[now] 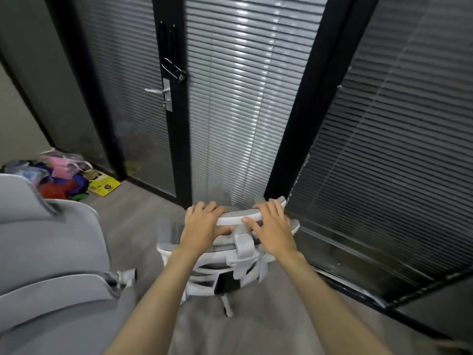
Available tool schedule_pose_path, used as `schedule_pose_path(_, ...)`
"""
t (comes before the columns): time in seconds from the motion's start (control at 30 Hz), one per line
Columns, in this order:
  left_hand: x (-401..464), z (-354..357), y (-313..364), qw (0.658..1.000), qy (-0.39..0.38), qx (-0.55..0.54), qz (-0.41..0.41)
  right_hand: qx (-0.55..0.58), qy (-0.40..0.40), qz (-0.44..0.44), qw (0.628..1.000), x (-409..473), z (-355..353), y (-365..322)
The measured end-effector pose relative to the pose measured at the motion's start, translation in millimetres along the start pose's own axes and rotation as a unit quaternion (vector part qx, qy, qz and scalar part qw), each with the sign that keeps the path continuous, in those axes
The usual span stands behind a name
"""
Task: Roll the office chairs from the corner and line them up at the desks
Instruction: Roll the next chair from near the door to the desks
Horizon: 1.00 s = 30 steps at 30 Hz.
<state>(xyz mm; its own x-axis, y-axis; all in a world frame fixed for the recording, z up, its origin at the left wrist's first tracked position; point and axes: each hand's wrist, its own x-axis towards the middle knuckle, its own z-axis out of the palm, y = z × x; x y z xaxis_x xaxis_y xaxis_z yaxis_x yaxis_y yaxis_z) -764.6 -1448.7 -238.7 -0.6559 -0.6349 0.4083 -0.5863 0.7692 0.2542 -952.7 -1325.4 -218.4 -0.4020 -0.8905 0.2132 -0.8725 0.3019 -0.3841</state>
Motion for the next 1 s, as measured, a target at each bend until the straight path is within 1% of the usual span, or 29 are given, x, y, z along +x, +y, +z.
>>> schedule_pose_path(0.17, -49.2, -9.0, 65.6, 0.999, -0.026, -0.022, 0.021, -0.009, 0.043, 0.02, 0.999, -90.5, -26.0, 22.9)
schedule_pose_path(0.37, -121.6, -19.0, 156.4, 0.997, -0.07, -0.019, 0.008, -0.029, 0.059, 0.006, 0.998, -209.8, -69.1, 65.4)
schedule_pose_path(0.57, -204.9, -44.6, 256.8, 0.991, -0.131, -0.041, 0.005, -0.042, 0.067, 0.042, 0.996, -339.0, -114.8, 89.8)
schedule_pose_path(0.77, -298.1, -66.6, 330.3, 0.983, -0.155, -0.086, 0.047, -0.055, 0.076, 0.094, 0.991, -480.2, -150.3, 91.7)
schedule_pose_path(1.0, -416.3, -99.2, 391.0, 0.972, -0.145, -0.15, 0.109, -0.065, 0.116, 0.166, 0.977, -642.4, -168.6, 65.3)
